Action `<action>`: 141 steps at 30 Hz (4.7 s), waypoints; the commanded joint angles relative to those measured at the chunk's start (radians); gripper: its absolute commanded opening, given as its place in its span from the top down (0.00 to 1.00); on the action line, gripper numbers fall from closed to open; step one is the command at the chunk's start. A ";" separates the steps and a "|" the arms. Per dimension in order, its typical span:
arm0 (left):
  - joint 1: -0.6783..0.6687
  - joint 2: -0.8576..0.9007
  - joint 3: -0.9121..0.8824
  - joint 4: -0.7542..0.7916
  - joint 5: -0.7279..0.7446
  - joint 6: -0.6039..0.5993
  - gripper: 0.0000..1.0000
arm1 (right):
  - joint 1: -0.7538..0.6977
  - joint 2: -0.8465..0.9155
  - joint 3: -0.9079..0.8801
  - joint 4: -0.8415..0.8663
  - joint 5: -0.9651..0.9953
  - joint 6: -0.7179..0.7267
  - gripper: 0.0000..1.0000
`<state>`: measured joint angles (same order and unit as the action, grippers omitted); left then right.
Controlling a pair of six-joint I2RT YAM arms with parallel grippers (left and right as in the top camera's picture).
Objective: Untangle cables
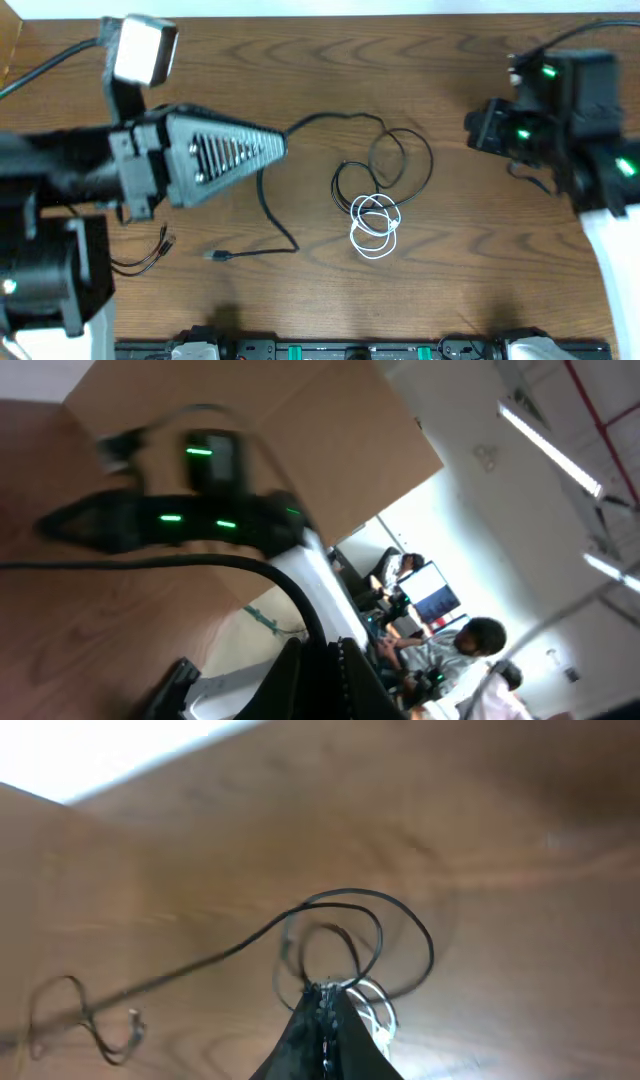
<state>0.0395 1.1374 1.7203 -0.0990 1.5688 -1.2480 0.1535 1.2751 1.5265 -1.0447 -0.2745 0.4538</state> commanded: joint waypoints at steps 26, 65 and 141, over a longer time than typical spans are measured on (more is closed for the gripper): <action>0.006 -0.027 -0.019 -0.008 -0.105 -0.297 0.92 | 0.405 0.410 -0.035 0.070 0.073 -0.187 0.37; 0.006 -0.006 -0.019 -0.009 -0.163 -0.239 0.92 | 0.467 0.622 -0.014 0.180 0.182 -0.009 0.99; -0.409 0.320 -0.061 -1.144 -1.117 0.954 0.16 | 0.409 -0.016 0.509 0.475 0.299 0.361 0.98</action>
<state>-0.3458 1.4342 1.6875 -1.2503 0.4686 -0.2829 0.5655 1.2709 2.0132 -0.5709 0.1047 0.8005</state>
